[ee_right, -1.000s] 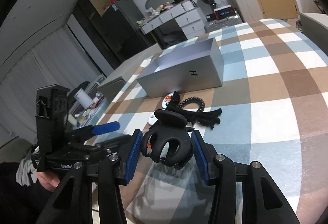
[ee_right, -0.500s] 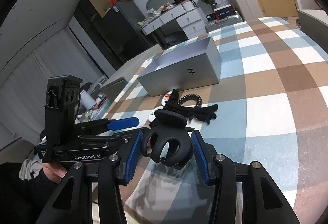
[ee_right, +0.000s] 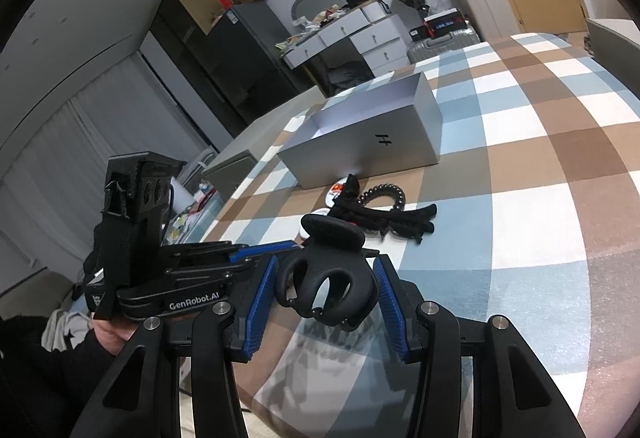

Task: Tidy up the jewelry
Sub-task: 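Grasp the black beaded bracelet with the left tool while the right tool holds the clip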

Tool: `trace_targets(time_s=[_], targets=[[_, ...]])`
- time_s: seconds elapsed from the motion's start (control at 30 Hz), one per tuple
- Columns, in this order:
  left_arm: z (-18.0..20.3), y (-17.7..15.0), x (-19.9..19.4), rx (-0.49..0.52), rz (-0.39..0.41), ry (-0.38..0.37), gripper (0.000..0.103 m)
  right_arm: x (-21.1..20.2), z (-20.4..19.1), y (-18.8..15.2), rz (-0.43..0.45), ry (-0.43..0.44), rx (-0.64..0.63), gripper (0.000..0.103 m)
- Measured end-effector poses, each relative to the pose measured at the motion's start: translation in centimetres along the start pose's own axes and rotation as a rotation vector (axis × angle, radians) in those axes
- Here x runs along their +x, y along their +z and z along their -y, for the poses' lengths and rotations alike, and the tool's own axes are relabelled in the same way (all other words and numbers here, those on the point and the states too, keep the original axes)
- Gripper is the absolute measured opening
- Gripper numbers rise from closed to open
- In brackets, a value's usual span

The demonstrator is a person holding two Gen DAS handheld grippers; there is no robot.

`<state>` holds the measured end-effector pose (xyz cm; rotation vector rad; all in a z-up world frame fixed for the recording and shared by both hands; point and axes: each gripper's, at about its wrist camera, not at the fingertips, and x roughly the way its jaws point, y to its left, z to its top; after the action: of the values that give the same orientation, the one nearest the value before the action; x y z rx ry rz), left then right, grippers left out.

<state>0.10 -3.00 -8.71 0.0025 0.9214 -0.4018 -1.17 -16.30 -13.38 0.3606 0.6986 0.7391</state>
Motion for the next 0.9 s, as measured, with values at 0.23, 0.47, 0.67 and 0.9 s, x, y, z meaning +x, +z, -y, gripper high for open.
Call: trace_targets(time_s=[0.23,0.47,0.67,0.9], targets=[[-0.3,-0.2,-0.9,-0.015,0.018,0.009,0.003,0.0,-0.2,0.1,0.001,0.0,0.0,0.048],[-0.4,0.2,-2.2,-0.004,0.049,-0.01,0.002,0.3,-0.7,0.5,-0.004,0.005,-0.014,0.048],[-0.3,-0.2,-1.2,0.003,0.023,-0.013,0.007,0.7,-1.2,0.7,-0.008,0.008,-0.023,0.048],[0.5,-0.5,0.2,0.02,-0.011,-0.035,0.058,0.8,-1.1,0.4,-0.013,0.006,-0.02,0.048]])
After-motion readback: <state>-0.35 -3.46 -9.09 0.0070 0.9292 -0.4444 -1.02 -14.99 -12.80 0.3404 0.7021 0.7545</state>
